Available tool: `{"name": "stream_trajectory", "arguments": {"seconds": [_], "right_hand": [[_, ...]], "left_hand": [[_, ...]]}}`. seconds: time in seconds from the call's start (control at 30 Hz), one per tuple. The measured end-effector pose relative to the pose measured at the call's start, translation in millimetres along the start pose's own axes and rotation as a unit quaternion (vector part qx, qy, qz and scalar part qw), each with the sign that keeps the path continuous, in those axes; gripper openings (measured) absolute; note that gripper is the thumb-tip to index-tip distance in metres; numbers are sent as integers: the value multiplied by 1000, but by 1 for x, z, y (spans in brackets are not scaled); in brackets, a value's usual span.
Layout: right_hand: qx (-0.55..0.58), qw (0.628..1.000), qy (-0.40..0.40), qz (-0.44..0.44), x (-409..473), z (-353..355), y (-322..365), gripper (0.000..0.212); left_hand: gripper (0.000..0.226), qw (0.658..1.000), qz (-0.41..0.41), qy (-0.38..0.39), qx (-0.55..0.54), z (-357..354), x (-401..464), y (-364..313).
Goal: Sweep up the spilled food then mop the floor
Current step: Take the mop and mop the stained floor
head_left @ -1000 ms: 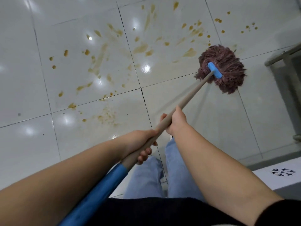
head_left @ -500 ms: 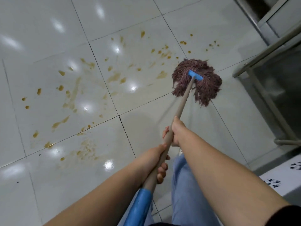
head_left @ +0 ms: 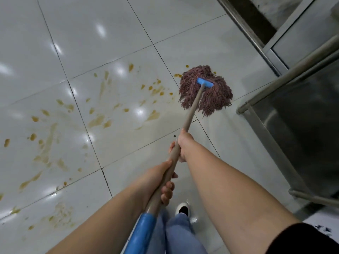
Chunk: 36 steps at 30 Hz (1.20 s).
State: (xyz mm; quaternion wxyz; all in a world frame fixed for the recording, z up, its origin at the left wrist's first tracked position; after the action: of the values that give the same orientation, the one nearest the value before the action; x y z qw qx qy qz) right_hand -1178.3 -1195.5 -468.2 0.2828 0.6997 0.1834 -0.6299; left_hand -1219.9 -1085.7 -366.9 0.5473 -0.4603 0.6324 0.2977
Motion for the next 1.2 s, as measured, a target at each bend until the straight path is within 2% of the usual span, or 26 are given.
{"name": "stream_trajectory", "arguments": {"seconds": [0.37,0.63,0.73,0.83,0.93,1.03,1.2], "right_hand": [[-30,998,-44,-18,38,6,168,49],[-83,996,-14,-32,49,5,230,53],[-142,989,-7,-52,57,20,237,50],[-271,961,-58,-17,67,55,252,36],[-280,958,-63,17,77,75,264,27],[-289,949,-78,103,88,80,278,42],[-340,938,2,64,87,71,221,41]], "left_hand": [[38,999,0,34,-15,-68,58,-147],[37,1000,15,11,-12,-93,69,-200],[38,999,-10,-45,25,-104,78,-201],[43,994,-29,-79,72,-127,86,-187],[47,995,-34,-72,60,-149,87,-171],[46,996,-34,-70,37,-159,85,-165],[42,997,-28,-72,15,-139,65,-115]]}}
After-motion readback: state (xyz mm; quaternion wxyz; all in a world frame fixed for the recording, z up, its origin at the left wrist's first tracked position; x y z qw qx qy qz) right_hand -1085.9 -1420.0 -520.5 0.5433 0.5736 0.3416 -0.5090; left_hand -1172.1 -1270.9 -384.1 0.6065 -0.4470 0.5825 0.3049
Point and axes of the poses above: each hand's wrist, its own x-axis towards the middle knuckle, its own z-axis out of the back of the hand, y = z × x, the point moved 9 cm from there along x, towards the middle knuckle, and after that the axes turned 2 degrees about -x, right-handed, at the moved point
